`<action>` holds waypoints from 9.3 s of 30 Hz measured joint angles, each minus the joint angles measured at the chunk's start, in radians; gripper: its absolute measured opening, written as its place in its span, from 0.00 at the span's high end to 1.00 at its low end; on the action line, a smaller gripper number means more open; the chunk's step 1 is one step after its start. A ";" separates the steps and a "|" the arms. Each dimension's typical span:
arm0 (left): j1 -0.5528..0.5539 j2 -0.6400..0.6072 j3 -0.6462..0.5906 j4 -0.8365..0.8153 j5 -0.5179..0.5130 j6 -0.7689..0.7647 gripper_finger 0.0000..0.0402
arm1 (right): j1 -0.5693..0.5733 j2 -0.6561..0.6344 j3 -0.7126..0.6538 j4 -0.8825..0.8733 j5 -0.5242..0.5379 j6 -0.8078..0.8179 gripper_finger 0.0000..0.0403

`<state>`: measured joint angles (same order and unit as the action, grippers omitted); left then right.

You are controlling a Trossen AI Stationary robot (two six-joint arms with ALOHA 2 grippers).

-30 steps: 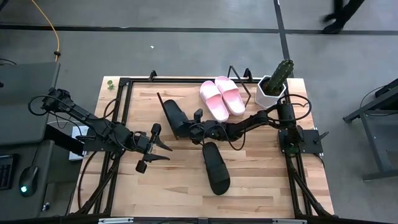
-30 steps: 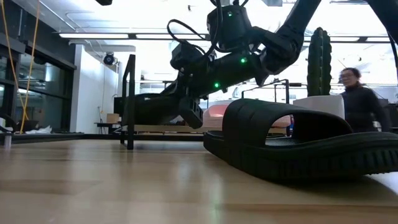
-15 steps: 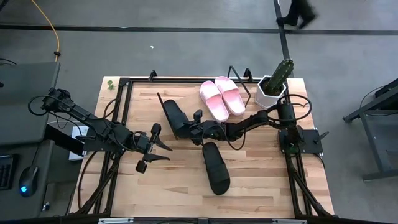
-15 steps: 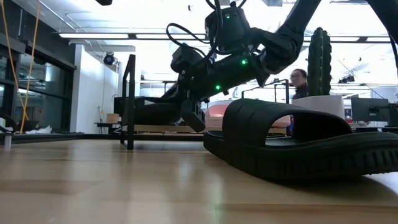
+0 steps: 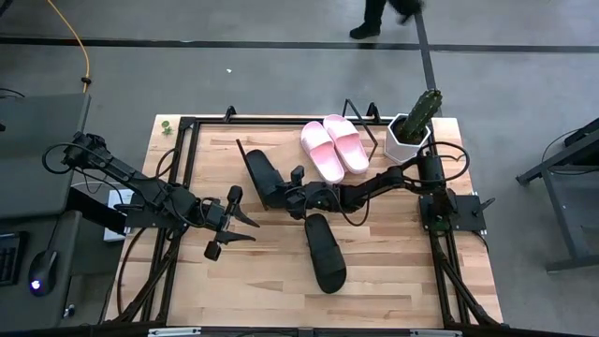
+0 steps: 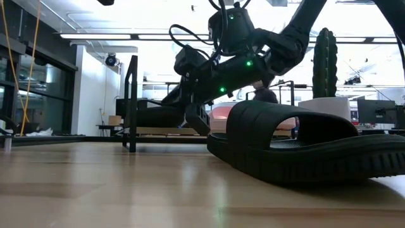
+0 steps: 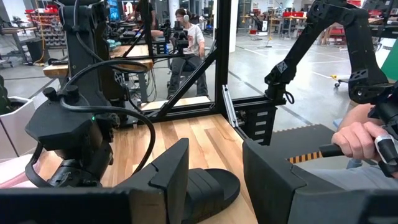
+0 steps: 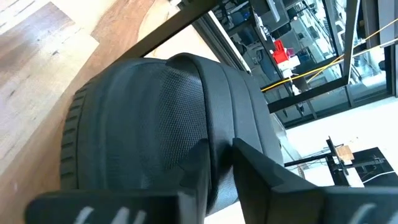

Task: Pick and place slides into the shelf
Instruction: Put the left black slide on the shelf, then put the black slide on the shelf

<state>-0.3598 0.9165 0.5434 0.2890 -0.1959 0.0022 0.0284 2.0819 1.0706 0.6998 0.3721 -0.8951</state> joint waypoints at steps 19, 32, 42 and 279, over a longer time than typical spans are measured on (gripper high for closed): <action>0.000 0.000 0.000 0.000 0.000 0.000 0.67 | 0.048 0.002 0.000 0.005 0.064 -0.056 0.73; 0.000 0.000 0.000 -0.001 0.000 0.000 0.67 | 0.051 -0.029 0.002 -0.012 0.103 -0.026 0.73; 0.000 0.000 0.000 -0.001 0.000 0.000 0.67 | 0.085 -0.074 0.002 -0.079 0.134 -0.024 0.73; -0.066 0.183 0.000 0.053 0.045 -0.321 0.67 | 0.797 0.112 0.484 -1.587 0.561 1.392 0.73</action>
<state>-0.4255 1.0992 0.5430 0.3416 -0.1509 -0.3187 0.8249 2.1935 1.5551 -0.8871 0.9329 0.4969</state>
